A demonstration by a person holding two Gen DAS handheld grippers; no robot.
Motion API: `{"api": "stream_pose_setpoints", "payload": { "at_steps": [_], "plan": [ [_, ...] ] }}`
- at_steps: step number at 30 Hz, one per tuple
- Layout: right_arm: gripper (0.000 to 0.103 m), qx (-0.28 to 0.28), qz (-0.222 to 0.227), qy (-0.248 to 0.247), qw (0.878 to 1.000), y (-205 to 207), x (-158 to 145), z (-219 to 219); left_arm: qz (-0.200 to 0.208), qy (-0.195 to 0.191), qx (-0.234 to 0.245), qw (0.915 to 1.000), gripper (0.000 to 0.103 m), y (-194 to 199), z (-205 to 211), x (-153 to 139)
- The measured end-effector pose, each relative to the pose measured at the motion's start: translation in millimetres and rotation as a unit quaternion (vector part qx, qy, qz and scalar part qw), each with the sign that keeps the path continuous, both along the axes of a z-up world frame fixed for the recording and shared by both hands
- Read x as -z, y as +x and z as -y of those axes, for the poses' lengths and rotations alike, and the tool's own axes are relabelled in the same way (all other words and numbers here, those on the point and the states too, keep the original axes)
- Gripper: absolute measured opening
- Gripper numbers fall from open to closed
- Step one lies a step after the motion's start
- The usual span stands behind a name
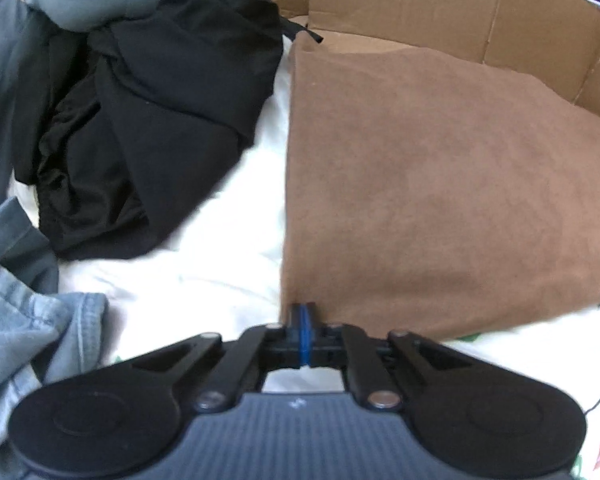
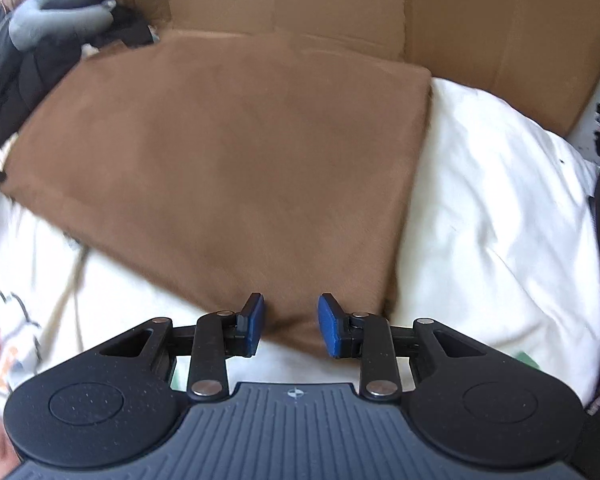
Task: Fold clothes
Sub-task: 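Raise both open tools away from the folded brown shirt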
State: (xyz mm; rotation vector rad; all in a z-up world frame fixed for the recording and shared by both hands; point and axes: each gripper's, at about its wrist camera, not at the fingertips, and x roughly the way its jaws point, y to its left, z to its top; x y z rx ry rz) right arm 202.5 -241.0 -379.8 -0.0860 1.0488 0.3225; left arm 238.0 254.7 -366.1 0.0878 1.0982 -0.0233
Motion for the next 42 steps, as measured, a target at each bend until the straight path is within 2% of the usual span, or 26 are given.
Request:
{"api": "stream_pose_setpoints", "payload": {
  "at_steps": [2,4,6,10,12,15,18,21,24,28,30,32,33,36,37,38,39,40,42],
  "plan": [
    [0.034,0.013,-0.01,-0.002,1.0,-4,1,10,-0.005,0.0,-0.003,1.0,0.003,0,-1,-1],
    [0.026,0.029,-0.012,0.001,1.0,-7,-2,20,-0.007,0.007,0.0,1.0,0.004,-3,-2,-9],
    [0.026,0.05,-0.011,0.005,0.999,-12,-8,29,-0.005,0.012,0.0,0.9999,0.009,-9,-4,-18],
    [0.027,0.095,-0.013,0.038,0.995,-21,-15,46,0.004,-0.017,-0.033,0.9993,0.011,-22,-17,-35],
    [0.027,0.109,-0.013,0.064,0.992,-25,-17,52,0.007,-0.035,-0.05,0.9981,0.02,-26,-22,-38],
    [0.028,0.149,-0.029,0.113,0.982,-26,-13,62,0.005,-0.07,-0.079,0.9944,0.021,-32,-29,-38],
    [0.028,0.199,-0.053,0.182,0.961,-29,-2,74,-0.003,-0.122,-0.119,0.9853,0.024,-35,-34,-29],
    [0.031,0.244,-0.075,0.249,0.934,-33,12,81,-0.007,-0.16,-0.167,0.973,0.029,-33,-41,-14],
    [0.036,0.276,-0.093,0.299,0.909,-37,26,84,-0.008,-0.206,-0.213,0.955,0.03,-31,-50,-2],
    [0.038,0.301,-0.095,0.336,0.888,-38,37,85,-0.001,-0.265,-0.264,0.9275,0.032,-35,-58,11],
    [0.038,0.32,-0.093,0.357,0.872,-39,43,88,0.007,-0.289,-0.279,0.9157,0.037,-37,-60,17],
    [0.038,0.349,-0.094,0.39,0.847,-43,51,94,0.007,-0.298,-0.299,0.9064,0.038,-36,-62,24],
    [0.037,0.368,-0.095,0.41,0.829,-46,57,98,0.013,-0.31,-0.312,0.8979,0.038,-38,-64,27],
    [0.033,0.405,-0.092,0.451,0.79,-53,71,101,0.027,-0.344,-0.343,0.8738,0.034,-43,-69,35],
    [0.02,0.415,-0.091,0.461,0.779,-55,75,102,0.031,-0.351,-0.348,0.8686,0.033,-44,-71,36],
    [0.014,0.417,-0.09,0.46,0.779,-55,75,102,0.034,-0.358,-0.353,0.8635,0.03,-45,-72,38],
    [0.003,0.417,-0.089,0.459,0.779,-55,75,102,0.037,-0.362,-0.357,0.86,0.022,-47,-74,38],
    [0.003,0.415,-0.084,0.456,0.783,-55,73,103,0.039,-0.366,-0.361,0.8567,0.019,-48,-75,38],
    [0.003,0.409,-0.074,0.452,0.789,-55,67,104,0.045,-0.368,-0.361,0.856,0.01,-49,-77,36]
  ]
}}
